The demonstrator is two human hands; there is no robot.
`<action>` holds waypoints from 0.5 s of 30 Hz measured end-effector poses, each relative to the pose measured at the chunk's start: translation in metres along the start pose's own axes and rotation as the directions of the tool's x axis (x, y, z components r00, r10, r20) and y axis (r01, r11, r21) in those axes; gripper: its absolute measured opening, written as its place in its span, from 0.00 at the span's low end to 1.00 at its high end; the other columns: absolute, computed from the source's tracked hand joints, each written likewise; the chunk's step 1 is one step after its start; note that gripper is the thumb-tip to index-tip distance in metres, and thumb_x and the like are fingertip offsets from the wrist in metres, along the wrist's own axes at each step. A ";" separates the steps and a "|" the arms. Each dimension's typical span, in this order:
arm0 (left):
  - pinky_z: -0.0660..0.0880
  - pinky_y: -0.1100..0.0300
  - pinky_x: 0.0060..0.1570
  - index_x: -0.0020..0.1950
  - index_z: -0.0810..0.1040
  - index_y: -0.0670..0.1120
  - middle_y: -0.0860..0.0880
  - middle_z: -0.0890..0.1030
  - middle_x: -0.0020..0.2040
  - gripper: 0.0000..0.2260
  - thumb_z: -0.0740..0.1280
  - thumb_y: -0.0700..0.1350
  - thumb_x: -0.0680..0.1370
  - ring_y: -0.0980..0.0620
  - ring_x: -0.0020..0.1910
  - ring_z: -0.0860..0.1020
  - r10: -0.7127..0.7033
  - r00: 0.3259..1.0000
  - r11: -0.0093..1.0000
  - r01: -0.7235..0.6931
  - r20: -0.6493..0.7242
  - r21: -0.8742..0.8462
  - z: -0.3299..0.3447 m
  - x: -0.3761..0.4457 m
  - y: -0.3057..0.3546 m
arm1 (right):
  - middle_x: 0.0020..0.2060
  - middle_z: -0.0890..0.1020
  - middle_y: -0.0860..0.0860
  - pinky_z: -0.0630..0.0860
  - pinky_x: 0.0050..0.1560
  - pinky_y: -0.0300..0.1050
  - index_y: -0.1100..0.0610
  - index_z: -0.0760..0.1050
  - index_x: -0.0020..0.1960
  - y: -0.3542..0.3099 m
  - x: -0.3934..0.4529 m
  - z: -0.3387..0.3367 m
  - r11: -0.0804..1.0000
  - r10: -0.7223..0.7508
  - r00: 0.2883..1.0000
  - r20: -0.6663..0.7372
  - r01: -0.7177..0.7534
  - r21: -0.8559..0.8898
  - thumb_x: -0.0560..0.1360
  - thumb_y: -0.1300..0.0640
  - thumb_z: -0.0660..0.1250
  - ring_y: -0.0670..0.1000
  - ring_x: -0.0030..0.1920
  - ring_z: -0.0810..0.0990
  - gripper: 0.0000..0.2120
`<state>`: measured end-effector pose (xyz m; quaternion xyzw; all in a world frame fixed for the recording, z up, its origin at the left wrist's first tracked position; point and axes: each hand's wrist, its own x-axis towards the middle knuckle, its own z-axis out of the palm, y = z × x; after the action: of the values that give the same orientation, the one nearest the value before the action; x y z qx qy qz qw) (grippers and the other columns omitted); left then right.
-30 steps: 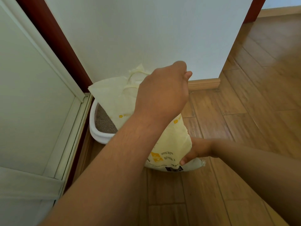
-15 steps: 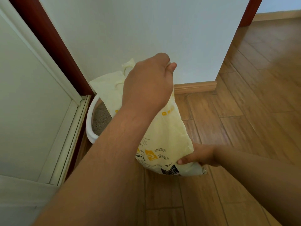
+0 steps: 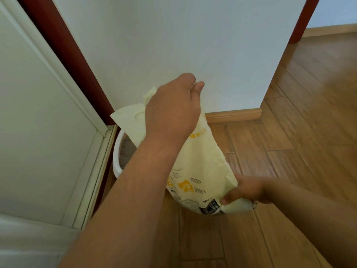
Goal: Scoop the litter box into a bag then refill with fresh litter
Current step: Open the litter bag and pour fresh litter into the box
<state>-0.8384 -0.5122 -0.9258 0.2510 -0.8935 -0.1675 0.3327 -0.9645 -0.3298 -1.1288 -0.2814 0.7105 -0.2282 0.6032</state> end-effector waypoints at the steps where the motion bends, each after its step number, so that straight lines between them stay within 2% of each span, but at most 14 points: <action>1: 0.68 0.54 0.34 0.44 0.74 0.46 0.52 0.71 0.31 0.15 0.61 0.54 0.85 0.53 0.32 0.71 0.009 1.000 1.000 -0.009 0.000 0.004 -0.005 0.004 -0.001 | 0.58 0.85 0.46 0.82 0.58 0.55 0.42 0.73 0.68 -0.007 -0.008 -0.002 1.000 0.005 1.000 -0.029 -0.005 0.006 0.65 0.48 0.83 0.51 0.60 0.83 0.35; 5: 0.72 0.52 0.39 0.50 0.77 0.46 0.50 0.78 0.37 0.16 0.59 0.57 0.86 0.50 0.38 0.76 -0.005 1.000 0.999 0.005 -0.021 -0.035 -0.023 0.017 -0.006 | 0.55 0.86 0.48 0.82 0.58 0.55 0.46 0.75 0.65 -0.034 -0.038 -0.007 0.998 0.034 0.980 -0.195 -0.022 0.062 0.69 0.54 0.80 0.52 0.56 0.84 0.27; 8: 0.73 0.54 0.43 0.56 0.79 0.47 0.52 0.81 0.42 0.16 0.60 0.57 0.85 0.51 0.43 0.77 -0.036 0.999 0.988 0.033 -0.017 -0.153 -0.025 0.023 -0.016 | 0.56 0.83 0.52 0.82 0.57 0.53 0.49 0.74 0.66 -0.065 -0.060 -0.004 0.997 0.072 0.933 -0.353 -0.065 0.031 0.71 0.57 0.76 0.54 0.56 0.82 0.25; 11: 0.71 0.56 0.42 0.53 0.79 0.48 0.57 0.76 0.38 0.14 0.61 0.57 0.85 0.54 0.39 0.75 -0.073 0.997 0.941 0.080 0.035 -0.330 -0.021 0.032 -0.035 | 0.56 0.81 0.55 0.78 0.55 0.50 0.55 0.75 0.67 -0.090 -0.075 0.008 0.989 0.096 0.840 -0.534 -0.142 -0.044 0.73 0.61 0.72 0.55 0.54 0.79 0.22; 15: 0.72 0.56 0.39 0.50 0.78 0.47 0.54 0.77 0.37 0.14 0.63 0.57 0.84 0.55 0.36 0.75 -0.120 0.992 0.899 0.128 0.045 -0.420 -0.017 0.044 -0.060 | 0.53 0.81 0.53 0.80 0.50 0.50 0.52 0.75 0.66 -0.089 -0.084 0.032 0.989 0.142 0.763 -0.631 -0.137 0.056 0.73 0.60 0.70 0.55 0.52 0.80 0.22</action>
<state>-0.8349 -0.5877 -0.9189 0.2281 -0.8214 -0.3795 0.3595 -0.9120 -0.3382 -1.0143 -0.1325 0.8901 -0.2664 0.3452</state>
